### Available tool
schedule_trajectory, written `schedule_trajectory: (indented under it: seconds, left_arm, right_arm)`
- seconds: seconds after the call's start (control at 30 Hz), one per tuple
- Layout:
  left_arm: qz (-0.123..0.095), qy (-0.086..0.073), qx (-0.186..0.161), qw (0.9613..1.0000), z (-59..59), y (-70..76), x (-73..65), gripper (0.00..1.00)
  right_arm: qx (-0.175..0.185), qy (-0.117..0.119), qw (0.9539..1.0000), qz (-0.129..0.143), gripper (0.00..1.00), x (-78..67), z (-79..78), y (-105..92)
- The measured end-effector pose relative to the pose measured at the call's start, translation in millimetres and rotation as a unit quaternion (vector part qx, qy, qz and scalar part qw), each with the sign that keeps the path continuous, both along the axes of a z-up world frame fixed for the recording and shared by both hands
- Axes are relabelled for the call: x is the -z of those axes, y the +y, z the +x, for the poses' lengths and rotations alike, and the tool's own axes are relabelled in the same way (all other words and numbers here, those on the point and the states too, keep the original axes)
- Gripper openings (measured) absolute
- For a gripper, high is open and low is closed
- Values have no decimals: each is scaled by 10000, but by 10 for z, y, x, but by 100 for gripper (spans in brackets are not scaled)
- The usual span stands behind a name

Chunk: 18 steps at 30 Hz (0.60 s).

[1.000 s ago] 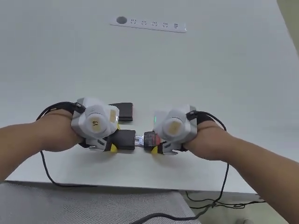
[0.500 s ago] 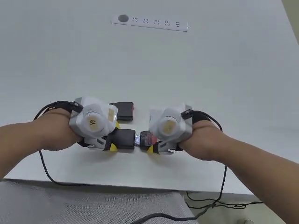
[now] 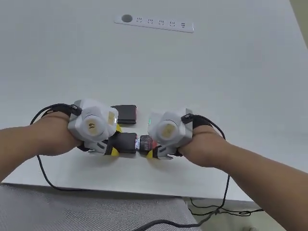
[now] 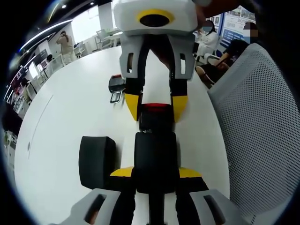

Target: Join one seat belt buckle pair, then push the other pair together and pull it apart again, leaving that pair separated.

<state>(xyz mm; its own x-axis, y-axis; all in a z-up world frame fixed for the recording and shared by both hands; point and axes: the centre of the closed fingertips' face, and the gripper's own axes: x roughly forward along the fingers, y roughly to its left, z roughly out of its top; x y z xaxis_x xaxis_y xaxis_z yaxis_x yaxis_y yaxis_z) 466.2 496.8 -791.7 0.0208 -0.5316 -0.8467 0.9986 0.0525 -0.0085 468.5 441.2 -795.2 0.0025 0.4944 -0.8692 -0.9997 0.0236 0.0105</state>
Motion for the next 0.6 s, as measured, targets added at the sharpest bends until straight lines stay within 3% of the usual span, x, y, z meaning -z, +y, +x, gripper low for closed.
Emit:
schedule_trajectory:
  seconds: [0.6]
  left_arm:
    - [-108, -63, -145, 9998, -5, 27, -6, 33]
  right_arm:
    - [12, -204, 9997, -119, 29, -35, -4, -25]
